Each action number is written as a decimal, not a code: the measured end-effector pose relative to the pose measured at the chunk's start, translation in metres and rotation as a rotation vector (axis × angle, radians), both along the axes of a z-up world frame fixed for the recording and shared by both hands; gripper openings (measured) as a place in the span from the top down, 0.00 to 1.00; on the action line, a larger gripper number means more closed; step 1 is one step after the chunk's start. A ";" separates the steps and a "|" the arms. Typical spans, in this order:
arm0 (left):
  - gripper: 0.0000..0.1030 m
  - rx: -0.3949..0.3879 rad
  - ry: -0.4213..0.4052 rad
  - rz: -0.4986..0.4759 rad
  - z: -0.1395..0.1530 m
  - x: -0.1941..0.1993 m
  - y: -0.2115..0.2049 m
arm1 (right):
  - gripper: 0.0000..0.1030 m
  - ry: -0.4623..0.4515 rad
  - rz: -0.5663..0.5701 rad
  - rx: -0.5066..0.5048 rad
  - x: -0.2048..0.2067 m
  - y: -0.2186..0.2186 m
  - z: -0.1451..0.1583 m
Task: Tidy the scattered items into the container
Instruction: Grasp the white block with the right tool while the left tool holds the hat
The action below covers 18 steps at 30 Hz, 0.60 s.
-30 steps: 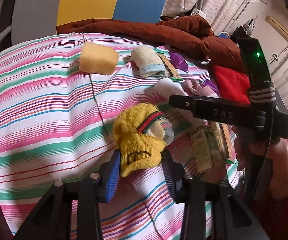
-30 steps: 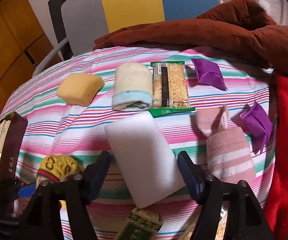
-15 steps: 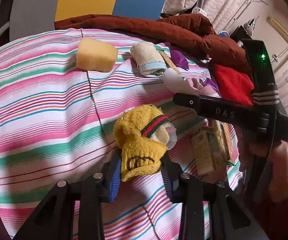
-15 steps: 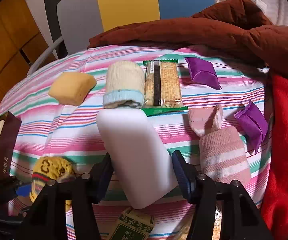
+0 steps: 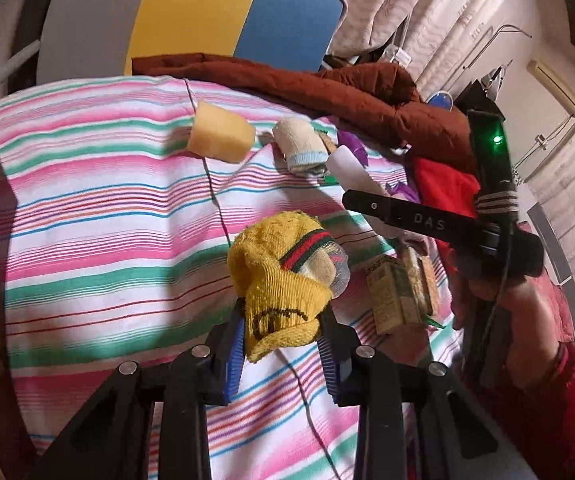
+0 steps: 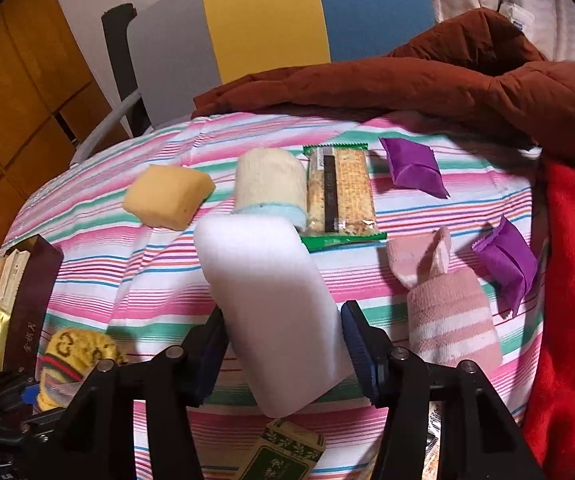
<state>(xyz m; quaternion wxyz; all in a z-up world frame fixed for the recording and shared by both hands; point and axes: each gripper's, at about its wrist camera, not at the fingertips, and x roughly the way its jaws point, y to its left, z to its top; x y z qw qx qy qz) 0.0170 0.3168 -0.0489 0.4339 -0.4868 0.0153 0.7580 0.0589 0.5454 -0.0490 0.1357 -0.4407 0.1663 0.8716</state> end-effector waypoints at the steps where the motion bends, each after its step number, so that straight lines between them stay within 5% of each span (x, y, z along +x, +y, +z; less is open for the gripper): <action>1: 0.69 0.005 0.011 0.003 0.004 0.002 -0.005 | 0.46 0.005 0.003 0.003 0.001 -0.001 0.001; 10: 0.69 0.051 0.043 0.082 0.026 0.000 -0.062 | 0.46 0.086 0.070 0.012 0.004 -0.025 0.017; 18: 0.69 0.078 0.039 0.221 0.036 -0.018 -0.134 | 0.46 0.139 0.156 -0.112 -0.010 -0.079 0.031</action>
